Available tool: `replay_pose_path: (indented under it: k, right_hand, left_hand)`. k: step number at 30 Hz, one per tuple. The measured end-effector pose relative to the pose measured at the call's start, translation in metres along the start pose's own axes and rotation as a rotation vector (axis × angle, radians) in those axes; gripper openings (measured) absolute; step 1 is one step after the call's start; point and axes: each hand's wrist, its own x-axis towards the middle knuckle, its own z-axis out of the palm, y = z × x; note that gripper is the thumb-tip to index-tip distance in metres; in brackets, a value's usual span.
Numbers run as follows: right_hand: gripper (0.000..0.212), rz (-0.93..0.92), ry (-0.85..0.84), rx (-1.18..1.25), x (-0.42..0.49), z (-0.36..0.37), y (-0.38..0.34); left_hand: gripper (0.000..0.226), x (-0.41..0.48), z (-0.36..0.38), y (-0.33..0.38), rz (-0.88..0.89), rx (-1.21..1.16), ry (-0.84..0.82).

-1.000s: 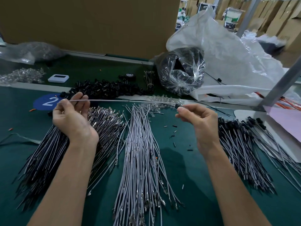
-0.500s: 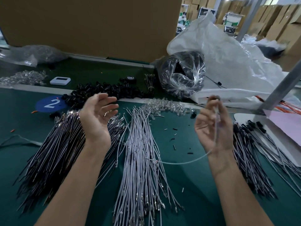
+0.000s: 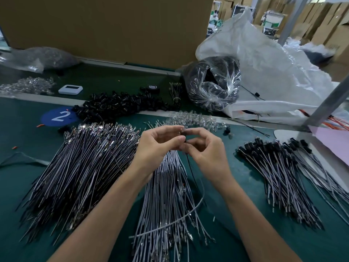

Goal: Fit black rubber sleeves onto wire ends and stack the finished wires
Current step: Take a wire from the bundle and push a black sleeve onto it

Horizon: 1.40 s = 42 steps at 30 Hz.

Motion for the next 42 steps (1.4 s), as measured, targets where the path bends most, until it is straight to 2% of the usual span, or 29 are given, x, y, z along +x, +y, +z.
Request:
replay_pose_path:
  k: [4, 9, 16, 20, 26, 30, 34, 39, 42]
  right_hand:
    - [0.012, 0.046, -0.045, 0.04, 0.0, 0.0, -0.003]
    - [0.016, -0.026, -0.053, 0.017, -0.001, 0.0, -0.003]
    - [0.009, -0.067, 0.033, 0.063, -0.002, 0.003, -0.002]
    - [0.009, -0.109, 0.078, -0.001, -0.004, 0.004, -0.002]
    - [0.005, -0.161, 0.095, -0.112, -0.006, 0.007, -0.002]
    - [0.001, -0.19, 0.094, -0.204, -0.008, 0.01, 0.001]
    - [0.001, -0.202, 0.11, -0.199, -0.008, 0.01, -0.001]
    - [0.001, -0.201, 0.116, -0.196, -0.008, 0.01, 0.0]
    - [0.002, -0.205, 0.127, -0.19, -0.009, 0.011, -0.001]
  left_hand:
    - [0.021, 0.0, 0.001, 0.002, 0.04, -0.077, 0.067]
    - [0.029, -0.003, 0.004, 0.004, 0.017, -0.129, 0.066]
    - [0.03, -0.003, 0.005, 0.002, 0.005, -0.112, 0.042]
    - [0.031, -0.004, 0.005, 0.003, 0.018, -0.087, 0.063]
    - [0.016, -0.004, 0.004, 0.006, 0.07, -0.095, 0.215]
    - [0.02, -0.005, 0.005, 0.007, 0.066, -0.06, 0.219]
    - [0.002, -0.004, 0.004, 0.005, 0.057, -0.056, 0.219]
    - [0.004, -0.005, 0.005, 0.007, 0.073, -0.075, 0.219]
    - [0.014, -0.006, 0.004, 0.01, 0.09, -0.083, 0.212]
